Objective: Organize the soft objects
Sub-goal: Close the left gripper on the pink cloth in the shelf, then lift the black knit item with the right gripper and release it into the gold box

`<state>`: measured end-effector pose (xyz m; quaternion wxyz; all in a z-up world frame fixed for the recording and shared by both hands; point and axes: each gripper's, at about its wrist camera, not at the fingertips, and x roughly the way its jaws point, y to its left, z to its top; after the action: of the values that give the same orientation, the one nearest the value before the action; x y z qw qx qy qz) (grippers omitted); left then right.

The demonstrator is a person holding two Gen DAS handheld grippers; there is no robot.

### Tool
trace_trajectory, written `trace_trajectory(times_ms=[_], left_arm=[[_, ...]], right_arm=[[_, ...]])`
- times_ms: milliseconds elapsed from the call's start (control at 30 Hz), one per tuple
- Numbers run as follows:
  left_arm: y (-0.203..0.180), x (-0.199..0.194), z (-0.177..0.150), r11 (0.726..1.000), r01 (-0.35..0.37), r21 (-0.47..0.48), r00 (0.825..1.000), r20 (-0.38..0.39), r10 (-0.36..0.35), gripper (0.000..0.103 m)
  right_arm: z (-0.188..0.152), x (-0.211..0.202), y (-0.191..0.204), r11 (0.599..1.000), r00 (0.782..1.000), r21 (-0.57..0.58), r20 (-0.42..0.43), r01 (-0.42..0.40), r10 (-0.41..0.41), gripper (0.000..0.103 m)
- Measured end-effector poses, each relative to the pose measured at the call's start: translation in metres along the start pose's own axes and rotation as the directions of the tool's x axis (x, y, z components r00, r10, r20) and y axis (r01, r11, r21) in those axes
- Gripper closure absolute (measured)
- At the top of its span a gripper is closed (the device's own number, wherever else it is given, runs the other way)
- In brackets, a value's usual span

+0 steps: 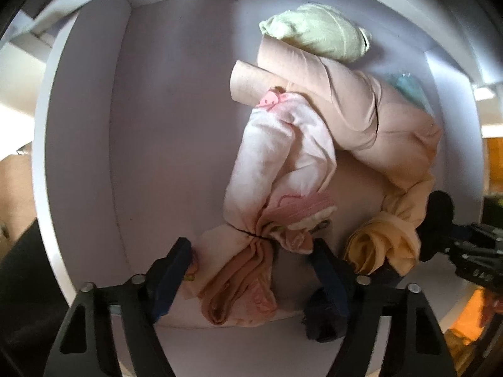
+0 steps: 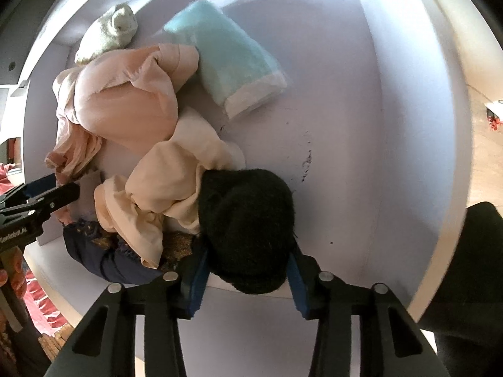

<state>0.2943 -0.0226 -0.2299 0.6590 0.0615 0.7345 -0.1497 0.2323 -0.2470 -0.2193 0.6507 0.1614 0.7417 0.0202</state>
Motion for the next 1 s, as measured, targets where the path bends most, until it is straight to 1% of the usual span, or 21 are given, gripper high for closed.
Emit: trace_trajectory(times_ms=[33,67,100,167,233,400,467,533,567,633,700,733,767,867,1000], left_arm=[[0.000,0.004,0.004,1.000,0.024,-0.012,1.000,0.003,-0.024,0.037],[0.002,0.006,0.007,0.999,0.029,-0.017,1.000,0.007,-0.029,0.040],[0.003,0.005,0.008,0.999,0.030,-0.020,0.999,0.015,-0.030,0.042],[0.005,0.002,0.011,0.999,0.033,-0.027,0.999,0.032,-0.032,0.053],[0.009,0.001,0.013,0.999,0.023,-0.044,0.999,0.041,-0.021,0.057],[0.016,-0.005,0.017,0.997,-0.006,-0.083,0.997,0.082,0.013,0.058],[0.020,-0.004,0.018,0.995,-0.002,-0.095,0.996,0.084,0.010,0.058],[0.019,-0.001,0.018,0.995,0.010,-0.097,0.997,0.073,-0.003,0.049],[0.017,0.003,0.019,0.996,0.001,-0.087,0.998,0.068,0.005,0.044],[0.011,0.008,0.019,0.998,-0.042,-0.045,0.998,0.055,0.044,0.044],[0.008,0.012,0.019,0.998,-0.046,-0.039,0.998,0.040,0.048,0.045],[0.009,0.014,0.020,0.998,-0.041,-0.047,0.999,0.034,0.042,0.048],[0.009,0.016,0.020,0.998,-0.042,-0.051,0.999,0.032,0.044,0.053],[0.011,0.013,0.018,0.997,-0.060,-0.038,0.998,0.030,0.061,0.061],[0.007,0.016,0.016,0.997,-0.069,-0.022,0.997,0.029,0.070,0.063]], right_arm=[[-0.001,-0.003,-0.001,1.000,1.000,0.003,0.006,0.004,-0.004,0.063],[-0.002,-0.005,-0.002,1.000,1.000,0.012,0.011,-0.001,0.001,0.063],[-0.004,-0.007,-0.004,1.000,1.000,0.023,0.016,-0.010,0.010,0.064],[-0.007,-0.012,-0.007,0.999,0.999,0.044,0.027,-0.023,0.021,0.064],[-0.010,-0.018,-0.012,0.998,0.999,0.062,0.048,-0.027,0.024,0.065],[-0.014,-0.030,-0.021,0.994,0.996,0.094,0.075,-0.059,0.052,0.065],[-0.015,-0.033,-0.028,0.994,0.995,0.096,0.081,-0.061,0.053,0.065],[-0.017,-0.036,-0.029,0.993,0.995,0.099,0.083,-0.066,0.058,0.065],[-0.018,-0.038,-0.030,0.992,0.995,0.101,0.084,-0.071,0.063,0.065],[-0.019,-0.040,-0.030,0.990,0.992,0.108,0.092,-0.090,0.081,0.065],[-0.022,-0.045,-0.030,0.988,0.990,0.114,0.108,-0.107,0.095,0.065],[-0.024,-0.050,-0.031,0.985,0.987,0.120,0.119,-0.120,0.106,0.065],[-0.025,-0.053,-0.032,0.983,0.985,0.125,0.126,-0.131,0.116,0.065],[-0.030,-0.070,-0.038,0.969,0.972,0.152,0.158,-0.195,0.171,0.065],[-0.038,-0.088,-0.044,0.958,0.962,0.166,0.185,-0.234,0.203,0.065]])
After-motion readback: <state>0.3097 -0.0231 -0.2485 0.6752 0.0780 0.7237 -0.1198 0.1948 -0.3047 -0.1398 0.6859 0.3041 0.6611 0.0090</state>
